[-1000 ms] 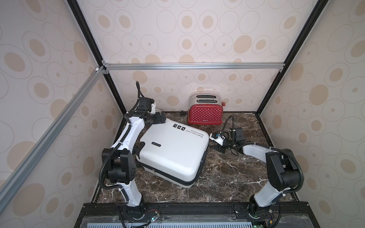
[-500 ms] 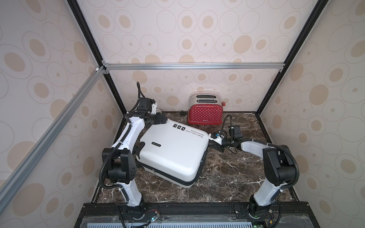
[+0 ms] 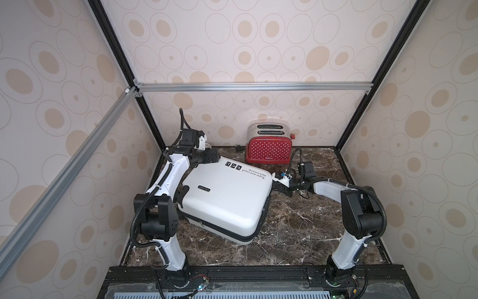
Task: Open the suitcase zippers
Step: Unzip the zipper on the suitcase.
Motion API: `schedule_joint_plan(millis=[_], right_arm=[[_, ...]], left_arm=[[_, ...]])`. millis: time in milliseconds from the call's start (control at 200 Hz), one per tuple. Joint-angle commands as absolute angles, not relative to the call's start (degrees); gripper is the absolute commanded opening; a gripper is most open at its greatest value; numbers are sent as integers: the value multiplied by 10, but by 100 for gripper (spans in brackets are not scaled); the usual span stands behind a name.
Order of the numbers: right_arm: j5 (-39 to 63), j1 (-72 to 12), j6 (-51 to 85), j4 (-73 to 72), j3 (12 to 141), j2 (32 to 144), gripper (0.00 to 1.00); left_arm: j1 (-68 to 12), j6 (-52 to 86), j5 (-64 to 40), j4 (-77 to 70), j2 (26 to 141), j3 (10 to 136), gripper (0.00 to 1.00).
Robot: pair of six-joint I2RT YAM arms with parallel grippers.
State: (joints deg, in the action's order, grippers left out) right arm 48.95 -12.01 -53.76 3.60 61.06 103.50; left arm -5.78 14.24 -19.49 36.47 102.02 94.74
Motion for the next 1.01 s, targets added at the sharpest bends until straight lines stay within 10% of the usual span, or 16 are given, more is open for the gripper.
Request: schedule_joint_plan(millis=[0,1000], right_arm=[[481,-122,-554,40,622,1046,11],[370,-128,-386,-236,625,1073,0]], left_arm=[[-60,120,-219,384,1038,940,98],[-127,90,-234,308,1002,898,95]])
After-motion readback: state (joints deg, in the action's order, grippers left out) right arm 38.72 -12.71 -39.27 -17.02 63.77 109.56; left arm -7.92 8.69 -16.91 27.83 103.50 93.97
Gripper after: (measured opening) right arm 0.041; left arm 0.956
